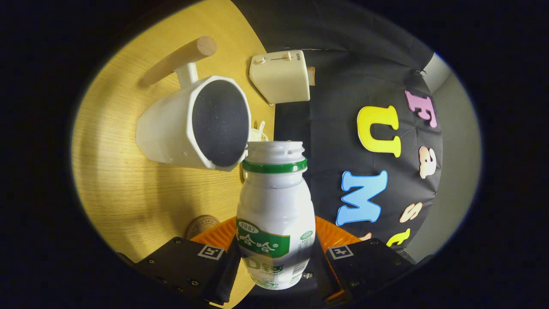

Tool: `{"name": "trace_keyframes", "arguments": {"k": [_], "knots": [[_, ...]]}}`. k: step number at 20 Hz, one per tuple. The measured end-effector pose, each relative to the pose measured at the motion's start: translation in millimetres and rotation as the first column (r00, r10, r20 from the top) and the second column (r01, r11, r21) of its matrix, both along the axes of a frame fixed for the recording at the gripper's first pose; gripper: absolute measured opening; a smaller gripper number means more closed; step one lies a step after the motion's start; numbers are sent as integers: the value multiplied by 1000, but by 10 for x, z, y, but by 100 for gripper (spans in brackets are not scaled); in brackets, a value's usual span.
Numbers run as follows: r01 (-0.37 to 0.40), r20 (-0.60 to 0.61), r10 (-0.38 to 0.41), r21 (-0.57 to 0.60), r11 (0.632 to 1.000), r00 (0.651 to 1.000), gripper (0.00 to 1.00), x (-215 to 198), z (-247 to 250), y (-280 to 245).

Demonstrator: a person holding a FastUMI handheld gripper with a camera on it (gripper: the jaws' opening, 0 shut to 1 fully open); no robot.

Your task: Take the bottle from table, then pour the juice into the cup, finally place the bottle on the coaster

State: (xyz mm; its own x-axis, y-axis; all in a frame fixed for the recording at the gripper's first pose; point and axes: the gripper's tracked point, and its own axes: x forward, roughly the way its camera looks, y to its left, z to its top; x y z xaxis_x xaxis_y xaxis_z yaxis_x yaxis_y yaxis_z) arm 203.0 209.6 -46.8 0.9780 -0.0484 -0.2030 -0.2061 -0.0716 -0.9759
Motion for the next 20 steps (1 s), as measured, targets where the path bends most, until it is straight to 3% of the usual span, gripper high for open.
{"name": "trace_keyframes", "arguments": {"k": [20], "knots": [[-22, 30, 27, -153, 988, 999, 73, 42, 80, 29]]}}
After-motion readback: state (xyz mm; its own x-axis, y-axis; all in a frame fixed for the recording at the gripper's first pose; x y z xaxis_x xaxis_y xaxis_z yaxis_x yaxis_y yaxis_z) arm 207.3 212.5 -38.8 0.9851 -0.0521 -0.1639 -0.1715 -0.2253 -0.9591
